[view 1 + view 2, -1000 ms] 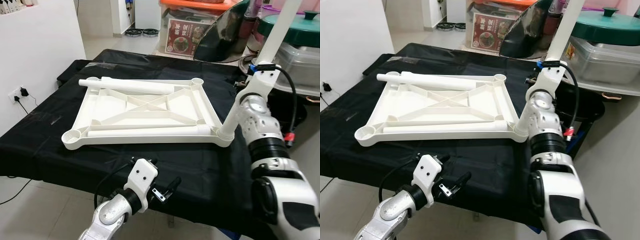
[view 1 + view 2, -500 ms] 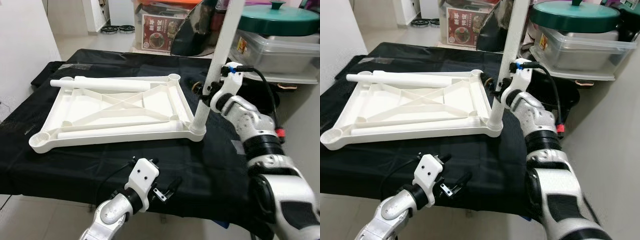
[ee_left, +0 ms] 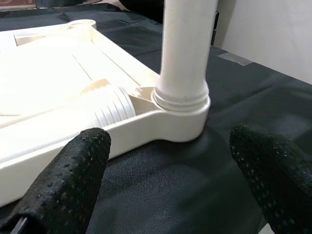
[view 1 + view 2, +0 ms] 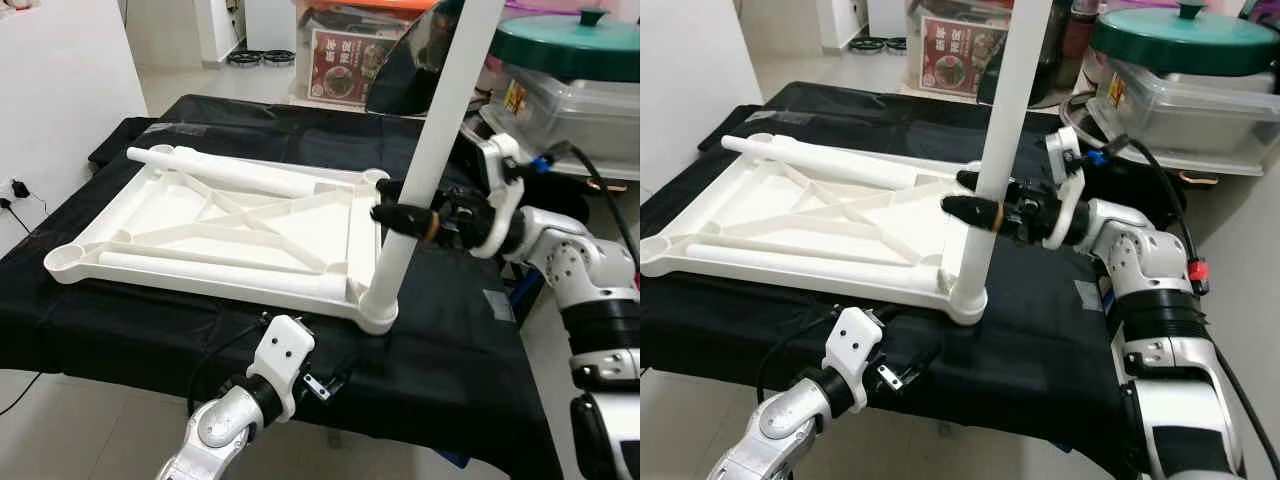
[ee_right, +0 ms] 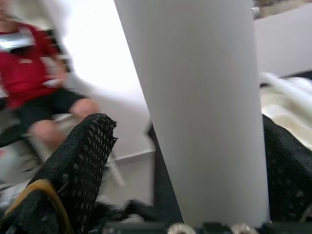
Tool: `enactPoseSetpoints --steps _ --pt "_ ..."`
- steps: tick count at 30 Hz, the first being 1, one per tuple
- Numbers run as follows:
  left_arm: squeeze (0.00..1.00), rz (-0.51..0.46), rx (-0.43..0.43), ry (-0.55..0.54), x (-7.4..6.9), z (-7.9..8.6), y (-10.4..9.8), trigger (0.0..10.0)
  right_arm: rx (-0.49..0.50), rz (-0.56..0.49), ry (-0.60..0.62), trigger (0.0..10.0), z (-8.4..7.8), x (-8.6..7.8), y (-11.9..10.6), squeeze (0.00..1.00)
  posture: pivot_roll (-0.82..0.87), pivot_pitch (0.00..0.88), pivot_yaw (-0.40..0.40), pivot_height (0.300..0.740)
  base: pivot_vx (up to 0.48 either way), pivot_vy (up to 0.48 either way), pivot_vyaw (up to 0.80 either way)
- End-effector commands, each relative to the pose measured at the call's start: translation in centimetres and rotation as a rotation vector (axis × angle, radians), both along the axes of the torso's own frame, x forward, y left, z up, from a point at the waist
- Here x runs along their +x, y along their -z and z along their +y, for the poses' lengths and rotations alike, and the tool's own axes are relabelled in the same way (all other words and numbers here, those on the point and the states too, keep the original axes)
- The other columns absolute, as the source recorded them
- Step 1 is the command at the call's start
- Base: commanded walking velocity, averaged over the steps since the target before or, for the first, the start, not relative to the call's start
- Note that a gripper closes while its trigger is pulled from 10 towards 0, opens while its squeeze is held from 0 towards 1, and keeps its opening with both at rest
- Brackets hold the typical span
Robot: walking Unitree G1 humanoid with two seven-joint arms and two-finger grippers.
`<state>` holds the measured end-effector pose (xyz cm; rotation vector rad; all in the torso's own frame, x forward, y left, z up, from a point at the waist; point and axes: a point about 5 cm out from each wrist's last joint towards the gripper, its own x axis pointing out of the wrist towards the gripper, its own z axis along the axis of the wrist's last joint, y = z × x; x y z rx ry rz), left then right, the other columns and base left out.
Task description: Building children table
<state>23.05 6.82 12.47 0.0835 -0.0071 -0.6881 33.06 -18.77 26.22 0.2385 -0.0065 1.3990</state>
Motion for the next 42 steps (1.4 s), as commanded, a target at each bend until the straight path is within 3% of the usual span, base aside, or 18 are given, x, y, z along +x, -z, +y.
enactPoseSetpoints --steps 1,2,3,11,13,20,23,24,27,29,30,31,32,34,35,39,40,42 --pt "0.0 0.02 0.01 0.002 0.0 0.1 0.4 10.0 -0.027 -0.012 -0.079 10.0 0.5 -0.6 0.0 0.0 0.13 0.051 -0.073 0.74 0.0 0.0 0.0" --pt "0.0 0.02 0.01 0.002 0.0 0.1 0.4 10.0 -0.043 -0.011 -0.095 10.0 0.6 -0.7 0.2 0.0 0.13 0.051 -0.069 0.74 0.0 0.0 0.0" --pt "0.0 0.019 0.011 0.001 0.0 0.1 0.4 10.0 -0.05 -0.002 -0.103 0.0 0.7 -0.7 0.4 0.0 0.13 0.051 -0.071 0.74 0.0 0.0 0.0" --pt "0.0 0.017 0.011 -0.003 0.0 0.1 0.4 10.0 -0.074 -0.013 -0.074 0.0 0.7 -0.3 0.8 0.0 0.13 0.048 -0.072 0.74 0.0 0.0 0.0" --pt "0.0 0.017 0.011 -0.003 0.0 0.1 0.4 10.0 -0.096 -0.016 0.051 0.0 0.8 0.9 1.1 0.0 0.13 0.047 -0.075 0.74 0.0 0.0 0.0" --pt "0.0 0.017 0.011 -0.002 0.0 0.0 0.5 10.0 -0.104 -0.034 0.29 0.0 0.7 2.9 1.3 0.0 0.13 0.042 -0.076 0.74 0.0 0.0 0.0" --pt "0.0 0.019 0.012 -0.002 0.0 0.0 0.5 10.0 -0.124 0.004 0.643 0.0 0.0 5.4 2.0 0.0 0.13 0.036 -0.077 0.74 0.0 0.0 0.0" --pt "0.0 0.019 0.013 -0.002 0.0 0.0 0.5 10.0 -0.159 0.062 0.805 0.0 -0.4 6.1 2.8 0.0 0.13 0.032 -0.077 0.74 0.0 0.0 0.0" --pt "0.0 0.018 0.013 -0.002 0.0 0.0 0.5 10.0 -0.185 0.099 0.901 0.0 -0.7 6.5 3.3 0.0 0.13 0.032 -0.077 0.74 0.0 0.0 0.0" --pt "0.0 0.017 0.014 -0.001 0.0 0.0 0.5 10.0 -0.247 0.172 1.13 0.0 -1.5 7.0 4.7 0.0 0.13 0.029 -0.072 0.74 0.0 0.0 0.0" --pt "0.0 0.017 0.014 -0.001 0.0 0.0 0.5 10.0 -0.247 0.172 1.13 0.0 -1.5 7.0 4.7 0.0 0.13 0.029 -0.072 0.74 0.0 0.0 0.0" --pt "0.0 0.017 0.015 0.0 0.0 0.0 0.6 10.0 -0.276 0.215 1.273 0.0 -2.2 7.1 5.4 0.0 0.14 0.027 -0.078 0.74 0.0 0.0 0.0" --pt "0.0 0.017 0.015 0.0 0.0 0.0 0.6 10.0 -0.276 0.215 1.273 0.0 -2.2 7.1 5.4 0.0 0.14 0.027 -0.078 0.74 0.0 0.0 0.0" --pt "0.0 0.015 0.016 0.0 0.0 0.0 0.5 10.0 -0.306 0.291 1.537 0.0 -3.5 6.8 6.1 0.0 0.14 0.027 -0.079 0.74 0.0 0.0 0.0" --pt "0.0 0.014 0.016 -0.001 0.0 0.0 0.5 10.0 -0.299 0.3 1.613 0.0 -3.3 6.6 6.0 0.0 0.14 0.026 -0.079 0.74 0.0 0.0 0.0" --pt "0.0 0.013 0.016 -0.003 -0.1 0.0 0.5 10.0 -0.291 0.303 1.654 0.0 -3.1 6.4 5.8 0.0 0.13 0.025 -0.077 0.74 0.0 0.0 0.0" --pt "0.0 0.013 0.017 -0.002 -0.1 0.0 0.6 10.0 -0.263 0.307 1.634 10.0 -2.0 6.4 5.5 0.0 0.13 0.026 -0.076 0.74 0.0 0.0 0.0" --pt "0.0 0.013 0.017 -0.002 -0.1 0.0 0.6 10.0 -0.263 0.307 1.634 10.0 -2.0 6.4 5.5 0.0 0.13 0.026 -0.076 0.74 0.0 0.0 0.0"
